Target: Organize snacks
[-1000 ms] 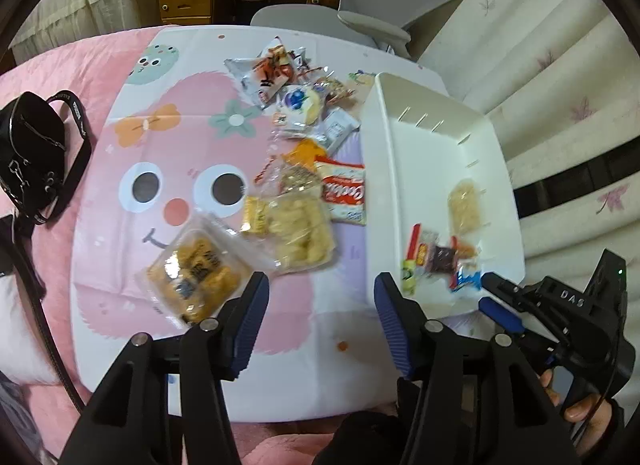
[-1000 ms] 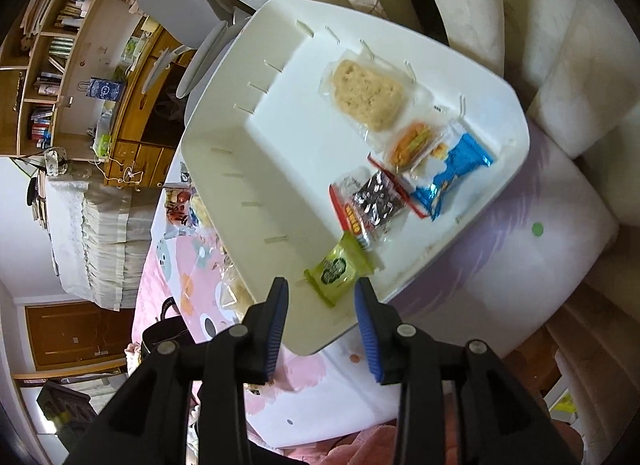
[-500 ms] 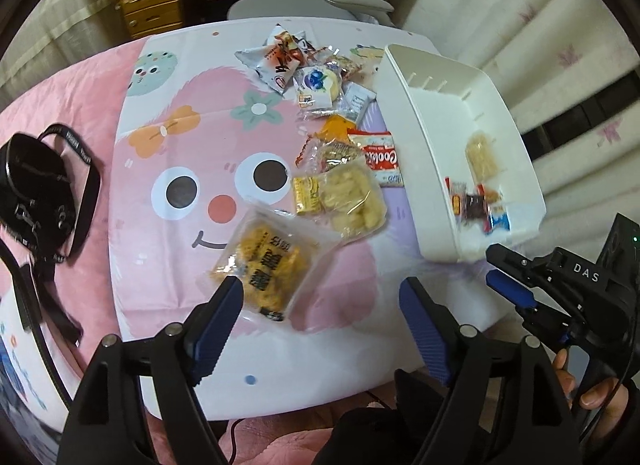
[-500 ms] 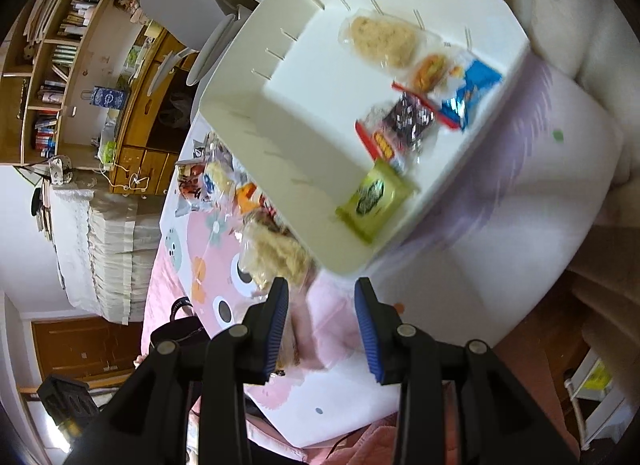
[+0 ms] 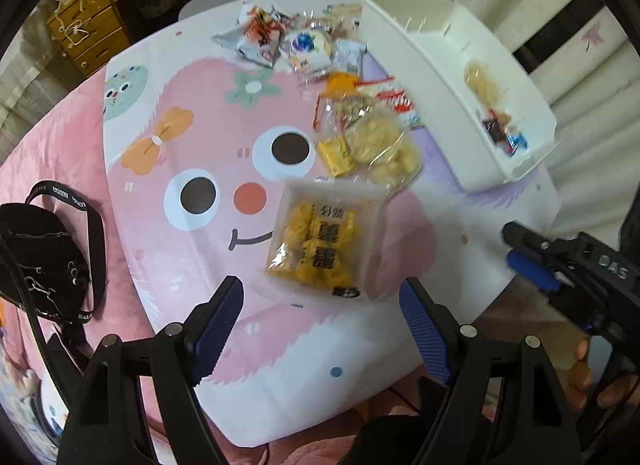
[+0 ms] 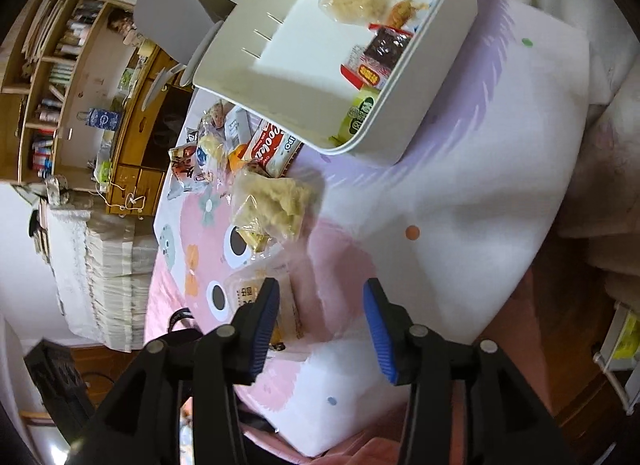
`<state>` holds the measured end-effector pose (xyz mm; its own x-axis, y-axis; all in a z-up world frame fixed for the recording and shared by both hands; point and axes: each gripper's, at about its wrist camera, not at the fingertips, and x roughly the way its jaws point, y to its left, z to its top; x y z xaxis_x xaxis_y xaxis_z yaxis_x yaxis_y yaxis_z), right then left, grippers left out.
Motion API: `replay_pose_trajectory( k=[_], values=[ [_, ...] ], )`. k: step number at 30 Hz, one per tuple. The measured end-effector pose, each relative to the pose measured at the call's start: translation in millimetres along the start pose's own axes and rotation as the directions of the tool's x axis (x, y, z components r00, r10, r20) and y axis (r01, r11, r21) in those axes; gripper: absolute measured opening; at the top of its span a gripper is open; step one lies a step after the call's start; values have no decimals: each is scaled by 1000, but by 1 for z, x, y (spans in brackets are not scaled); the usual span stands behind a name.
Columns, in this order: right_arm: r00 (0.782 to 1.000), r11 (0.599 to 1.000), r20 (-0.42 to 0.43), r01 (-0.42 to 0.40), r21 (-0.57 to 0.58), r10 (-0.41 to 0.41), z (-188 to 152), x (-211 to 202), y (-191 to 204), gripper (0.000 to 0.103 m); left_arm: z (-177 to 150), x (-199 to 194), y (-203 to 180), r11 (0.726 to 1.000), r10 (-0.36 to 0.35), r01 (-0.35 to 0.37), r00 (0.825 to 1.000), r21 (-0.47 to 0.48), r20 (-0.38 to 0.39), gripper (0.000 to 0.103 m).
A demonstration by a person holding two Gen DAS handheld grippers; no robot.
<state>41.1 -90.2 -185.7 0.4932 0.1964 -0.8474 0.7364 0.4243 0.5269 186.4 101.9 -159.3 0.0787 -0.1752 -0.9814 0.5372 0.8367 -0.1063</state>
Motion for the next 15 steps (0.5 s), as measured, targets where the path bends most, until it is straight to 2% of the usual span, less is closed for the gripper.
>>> replay_pose_trajectory(
  k=[7,11,15],
  values=[
    [996,978,84,59,-199,-43,-8,-1,20,52,5,28,4,999,1,2,997,38,-77,82],
    [995,962,93,51,-268,-27,-8,6,25,54,13,43,5,998,6,0,994,57,-108,84],
    [994,932,109,68,-355,-32,-6,18,35,61,23,60,8,999,6,1,988,42,-154,89]
  ],
)
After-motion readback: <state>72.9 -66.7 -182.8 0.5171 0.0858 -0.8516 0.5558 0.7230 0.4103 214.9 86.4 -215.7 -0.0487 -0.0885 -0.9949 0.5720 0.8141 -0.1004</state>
